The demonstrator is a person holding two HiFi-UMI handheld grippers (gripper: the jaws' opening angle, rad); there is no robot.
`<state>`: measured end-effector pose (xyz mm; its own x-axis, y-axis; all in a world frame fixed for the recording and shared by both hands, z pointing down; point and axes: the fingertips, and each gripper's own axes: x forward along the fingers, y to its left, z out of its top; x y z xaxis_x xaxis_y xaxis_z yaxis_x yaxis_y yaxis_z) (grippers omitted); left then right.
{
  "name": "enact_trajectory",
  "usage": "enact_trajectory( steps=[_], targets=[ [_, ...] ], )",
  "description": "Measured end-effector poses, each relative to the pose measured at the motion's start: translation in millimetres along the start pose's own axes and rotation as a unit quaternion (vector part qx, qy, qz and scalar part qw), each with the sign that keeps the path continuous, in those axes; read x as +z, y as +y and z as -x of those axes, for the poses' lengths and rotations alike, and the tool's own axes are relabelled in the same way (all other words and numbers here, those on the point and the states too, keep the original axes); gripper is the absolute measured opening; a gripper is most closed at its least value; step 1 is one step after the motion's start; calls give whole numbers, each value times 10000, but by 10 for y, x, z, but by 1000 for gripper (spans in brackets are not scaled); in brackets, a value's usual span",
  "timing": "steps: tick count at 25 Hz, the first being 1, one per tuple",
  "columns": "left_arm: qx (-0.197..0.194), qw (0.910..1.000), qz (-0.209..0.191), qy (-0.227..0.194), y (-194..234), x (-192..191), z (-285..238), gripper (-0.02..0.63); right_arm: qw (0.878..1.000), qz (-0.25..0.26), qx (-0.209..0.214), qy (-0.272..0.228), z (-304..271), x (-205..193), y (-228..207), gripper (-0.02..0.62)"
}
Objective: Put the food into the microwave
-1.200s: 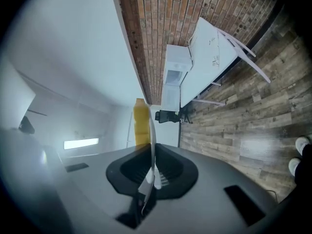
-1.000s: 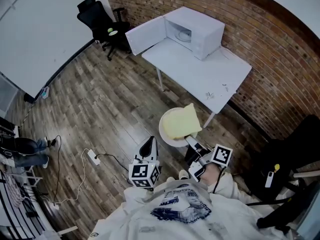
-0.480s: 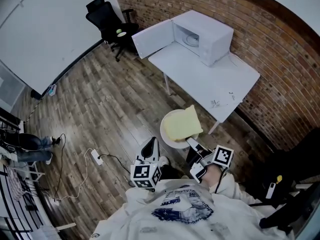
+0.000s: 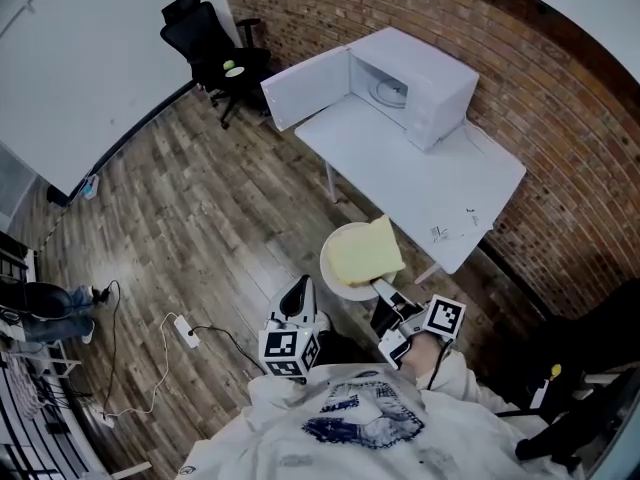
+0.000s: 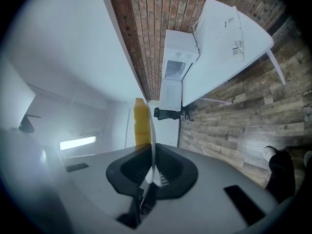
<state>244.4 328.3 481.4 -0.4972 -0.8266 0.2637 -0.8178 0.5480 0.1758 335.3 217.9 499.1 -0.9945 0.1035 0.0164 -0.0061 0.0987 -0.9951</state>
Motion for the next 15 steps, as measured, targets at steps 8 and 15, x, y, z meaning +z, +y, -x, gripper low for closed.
enact_trajectory(
  steps=[8, 15],
  targets=[
    [-230, 9997, -131, 1, 723, 403, -627, 8, 9997, -26, -7, -262, -940, 239, 39, 26],
    [-491, 9986, -171, 76, 1304, 582, -1055, 8, 9987, -75, -43, -499, -1644, 321, 1, 26]
  ],
)
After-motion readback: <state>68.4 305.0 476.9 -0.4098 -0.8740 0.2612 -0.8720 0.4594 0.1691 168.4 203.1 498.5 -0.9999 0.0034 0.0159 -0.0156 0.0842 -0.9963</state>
